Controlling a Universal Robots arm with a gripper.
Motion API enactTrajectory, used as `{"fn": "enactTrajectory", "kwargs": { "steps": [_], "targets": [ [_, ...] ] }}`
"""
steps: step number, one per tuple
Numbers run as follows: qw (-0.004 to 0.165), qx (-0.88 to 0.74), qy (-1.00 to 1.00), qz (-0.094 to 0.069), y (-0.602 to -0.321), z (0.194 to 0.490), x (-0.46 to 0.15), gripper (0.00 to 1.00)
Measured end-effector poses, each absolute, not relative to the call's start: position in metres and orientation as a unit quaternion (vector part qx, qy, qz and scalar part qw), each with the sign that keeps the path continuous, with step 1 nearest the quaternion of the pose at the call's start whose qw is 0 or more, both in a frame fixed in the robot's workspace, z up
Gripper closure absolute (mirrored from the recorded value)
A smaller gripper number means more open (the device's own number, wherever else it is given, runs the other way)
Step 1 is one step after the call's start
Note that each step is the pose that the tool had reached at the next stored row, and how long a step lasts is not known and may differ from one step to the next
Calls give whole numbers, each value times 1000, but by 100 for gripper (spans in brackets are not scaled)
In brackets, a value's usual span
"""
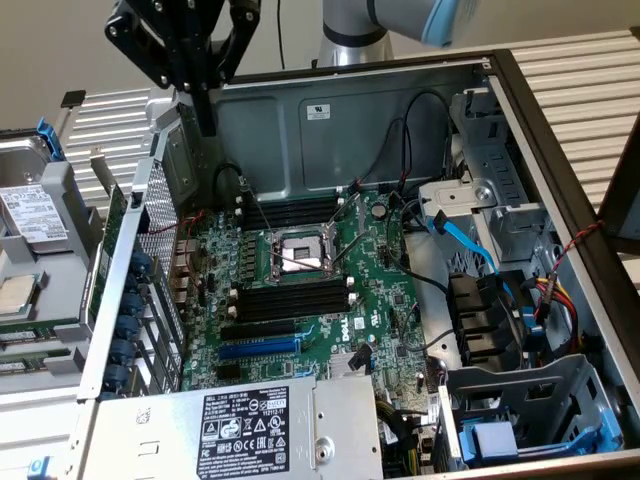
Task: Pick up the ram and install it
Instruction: 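Reach for the ram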
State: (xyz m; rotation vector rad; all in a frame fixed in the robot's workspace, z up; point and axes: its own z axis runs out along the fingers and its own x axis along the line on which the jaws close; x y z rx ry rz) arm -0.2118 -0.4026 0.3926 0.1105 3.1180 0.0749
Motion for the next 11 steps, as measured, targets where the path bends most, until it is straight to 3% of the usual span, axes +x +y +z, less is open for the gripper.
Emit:
{"fn": "enactTrajectory", "kwargs": {
  "steps": [11],
  "targets": [
    [10, 35, 999, 24, -406, 393, -261, 89]
  ]
}}
